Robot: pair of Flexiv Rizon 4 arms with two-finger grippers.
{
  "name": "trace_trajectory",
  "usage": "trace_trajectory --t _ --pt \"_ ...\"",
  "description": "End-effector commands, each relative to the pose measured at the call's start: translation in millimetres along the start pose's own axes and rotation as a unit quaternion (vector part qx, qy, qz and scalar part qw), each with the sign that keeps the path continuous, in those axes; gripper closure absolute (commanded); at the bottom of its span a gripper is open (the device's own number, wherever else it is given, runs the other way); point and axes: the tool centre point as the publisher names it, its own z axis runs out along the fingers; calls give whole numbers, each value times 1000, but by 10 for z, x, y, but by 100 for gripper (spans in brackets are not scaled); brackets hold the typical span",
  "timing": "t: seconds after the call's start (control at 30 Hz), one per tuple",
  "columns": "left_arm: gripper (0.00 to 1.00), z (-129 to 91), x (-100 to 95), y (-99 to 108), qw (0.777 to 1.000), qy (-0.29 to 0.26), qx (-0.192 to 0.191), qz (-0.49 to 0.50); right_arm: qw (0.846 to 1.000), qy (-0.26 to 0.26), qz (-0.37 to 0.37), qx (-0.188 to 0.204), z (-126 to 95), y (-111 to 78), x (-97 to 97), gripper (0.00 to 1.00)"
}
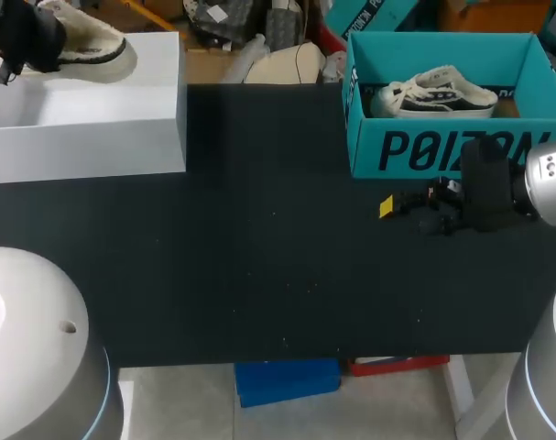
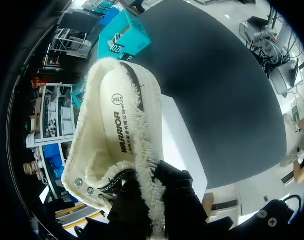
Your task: Take the shoe out of the shoebox, open the shoe tongue, remove and reinsert the insole, then place the shoe into the shoebox
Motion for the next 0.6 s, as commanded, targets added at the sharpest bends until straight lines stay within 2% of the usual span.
trace_trajectory --t 0.03,0.3,0.6 --pt "100 209 -73 130 1000 15 -10 1 1000 -1 0 0 2 -1 5 0" --pt "100 638 17 459 999 43 -23 -17 1000 -1 0 0 2 -1 5 0" --pt "100 1192 275 558 996 79 -25 -40 1000 -1 0 0 2 -1 5 0"
